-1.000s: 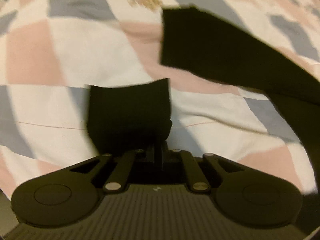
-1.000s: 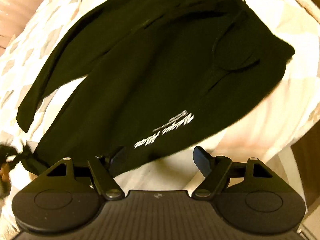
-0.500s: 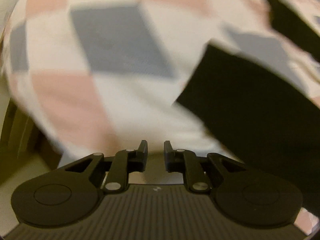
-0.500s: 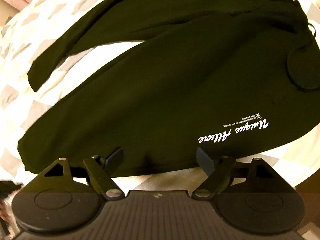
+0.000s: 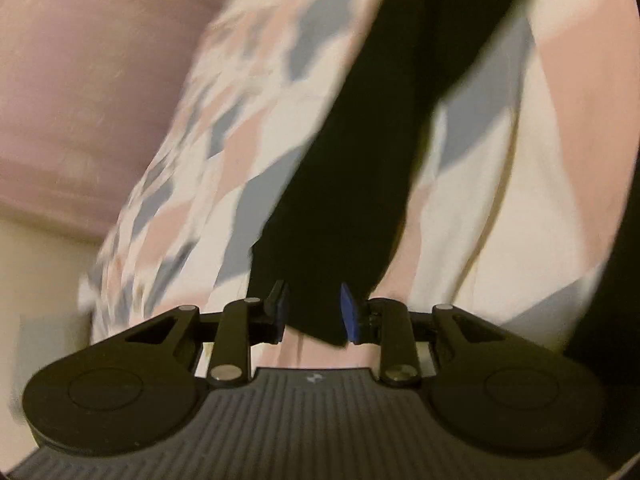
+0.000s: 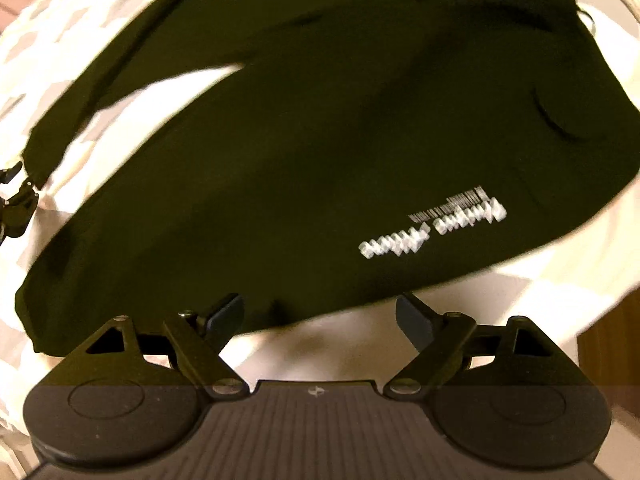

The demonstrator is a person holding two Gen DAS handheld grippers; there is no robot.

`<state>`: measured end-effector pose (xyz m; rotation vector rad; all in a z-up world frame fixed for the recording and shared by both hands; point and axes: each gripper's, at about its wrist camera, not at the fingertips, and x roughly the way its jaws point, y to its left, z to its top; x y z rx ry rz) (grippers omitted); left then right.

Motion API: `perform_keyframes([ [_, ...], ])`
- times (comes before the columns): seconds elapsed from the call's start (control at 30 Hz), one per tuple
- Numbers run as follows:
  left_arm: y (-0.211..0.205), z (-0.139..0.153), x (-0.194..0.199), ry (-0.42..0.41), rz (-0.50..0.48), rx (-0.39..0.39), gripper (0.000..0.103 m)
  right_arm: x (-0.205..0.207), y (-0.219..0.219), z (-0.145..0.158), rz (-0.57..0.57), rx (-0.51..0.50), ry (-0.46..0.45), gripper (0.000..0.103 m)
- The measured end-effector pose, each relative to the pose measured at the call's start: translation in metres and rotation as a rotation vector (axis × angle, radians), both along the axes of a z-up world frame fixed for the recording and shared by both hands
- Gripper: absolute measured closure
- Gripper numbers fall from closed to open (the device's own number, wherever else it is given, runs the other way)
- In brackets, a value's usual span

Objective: Fold clothes

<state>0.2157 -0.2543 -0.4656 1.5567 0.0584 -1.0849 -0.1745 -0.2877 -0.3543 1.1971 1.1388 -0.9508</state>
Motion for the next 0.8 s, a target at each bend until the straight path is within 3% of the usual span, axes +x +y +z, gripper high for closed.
perform_keyframes([
  [0.1, 0.006, -0.034, 0.005, -0.115, -0.135, 0.099, 0.071, -0.009, -0.001, -0.008, -0.042, 0.042, 0.022, 0.016],
  [0.2, 0.009, -0.048, 0.011, -0.153, -0.212, 0.123, 0.072, -0.011, -0.007, -0.016, -0.083, 0.076, 0.031, 0.015],
  [0.23, 0.007, -0.047, 0.015, -0.158, -0.225, 0.122, 0.092, -0.010, -0.010, -0.019, -0.090, 0.084, 0.029, 0.015],
  [0.27, 0.001, -0.038, 0.021, -0.143, -0.218, 0.102, 0.099, -0.008, -0.013, -0.021, -0.094, 0.091, 0.025, 0.015],
  [0.37, -0.030, 0.024, 0.046, -0.029, -0.090, -0.062, 0.099, -0.001, -0.021, -0.020, -0.084, 0.087, 0.009, 0.015],
  [0.43, -0.060, 0.073, 0.073, 0.015, 0.035, -0.231, 0.093, 0.003, -0.026, -0.019, -0.081, 0.082, -0.005, 0.014],
  [0.47, -0.081, 0.100, 0.095, 0.045, 0.140, -0.330, 0.088, 0.004, -0.028, -0.020, -0.082, 0.082, -0.009, 0.014],
  [0.57, -0.123, 0.145, 0.155, 0.158, 0.436, -0.452, 0.079, 0.008, -0.033, -0.020, -0.081, 0.076, -0.024, 0.014],
  [0.7, -0.123, 0.143, 0.191, 0.334, 0.702, -0.408, 0.079, 0.008, -0.034, -0.011, -0.068, 0.033, -0.053, 0.014],
  [0.8, -0.078, 0.134, 0.166, 0.487, 0.799, -0.337, 0.073, 0.002, -0.032, -0.005, -0.062, -0.001, -0.057, 0.013],
])
